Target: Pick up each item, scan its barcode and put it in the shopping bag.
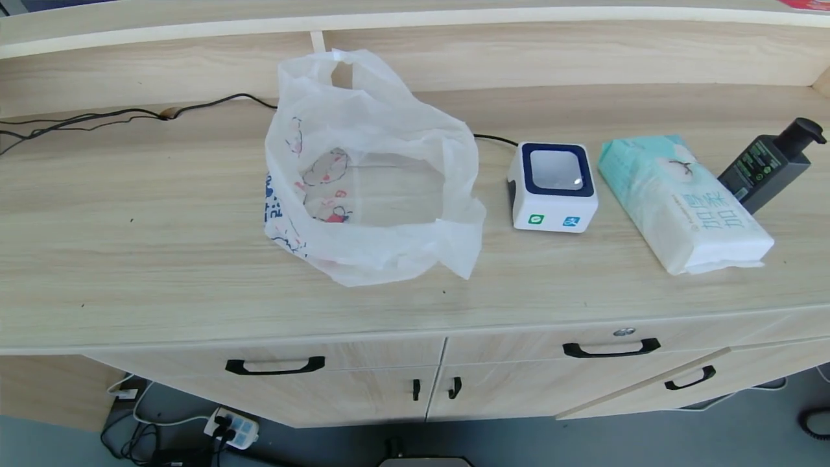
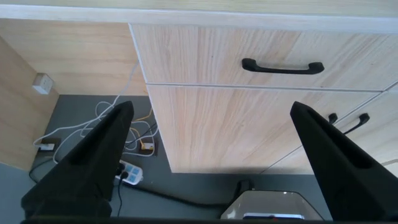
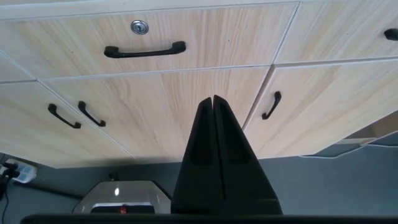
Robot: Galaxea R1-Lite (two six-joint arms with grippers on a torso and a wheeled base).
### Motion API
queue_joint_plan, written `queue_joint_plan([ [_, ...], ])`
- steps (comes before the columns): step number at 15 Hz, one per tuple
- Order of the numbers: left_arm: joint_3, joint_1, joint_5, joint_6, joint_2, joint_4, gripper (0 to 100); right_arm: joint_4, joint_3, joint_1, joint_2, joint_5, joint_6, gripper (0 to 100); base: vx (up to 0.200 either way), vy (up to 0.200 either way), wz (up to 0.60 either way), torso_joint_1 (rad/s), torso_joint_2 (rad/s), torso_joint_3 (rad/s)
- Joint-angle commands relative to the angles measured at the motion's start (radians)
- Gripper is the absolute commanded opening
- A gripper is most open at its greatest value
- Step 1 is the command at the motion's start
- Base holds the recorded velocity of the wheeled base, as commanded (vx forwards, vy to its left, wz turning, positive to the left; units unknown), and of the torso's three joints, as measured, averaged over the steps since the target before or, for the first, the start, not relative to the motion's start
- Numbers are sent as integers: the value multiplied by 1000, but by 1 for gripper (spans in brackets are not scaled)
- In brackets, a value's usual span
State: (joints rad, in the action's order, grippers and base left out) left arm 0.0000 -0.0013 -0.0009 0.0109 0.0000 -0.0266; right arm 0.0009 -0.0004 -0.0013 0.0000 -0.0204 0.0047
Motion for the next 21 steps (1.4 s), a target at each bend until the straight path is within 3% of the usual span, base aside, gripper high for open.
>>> queue_joint_plan([
  [1,0,0,1,0,2,1,100,-1,0,0,0,0,-6,0,0,0,0,0,0,0],
  [3,0,0,1,-2,2,1,100,-4,0,0,0,14,-34,0,0,0,0,0,0,0],
  [5,0,0,1,0,2,1,100,-18,-87,1,54,122,-81,0,0,0,0,0,0,0],
  [9,0,0,1,3,2,2,100,-27,-409,15,535,160,-78,0,0,0,0,0,0,0],
  [12,0,0,1,1,2,2,100,-88,-570,40,798,226,-45,0,0,0,0,0,0,0],
  [16,0,0,-1,6,2,4,100,-15,-828,56,1075,300,-74,0,0,0,0,0,0,0],
  [21,0,0,-1,4,2,2,100,-18,-986,-11,1361,358,-77,0,0,0,0,0,0,0],
])
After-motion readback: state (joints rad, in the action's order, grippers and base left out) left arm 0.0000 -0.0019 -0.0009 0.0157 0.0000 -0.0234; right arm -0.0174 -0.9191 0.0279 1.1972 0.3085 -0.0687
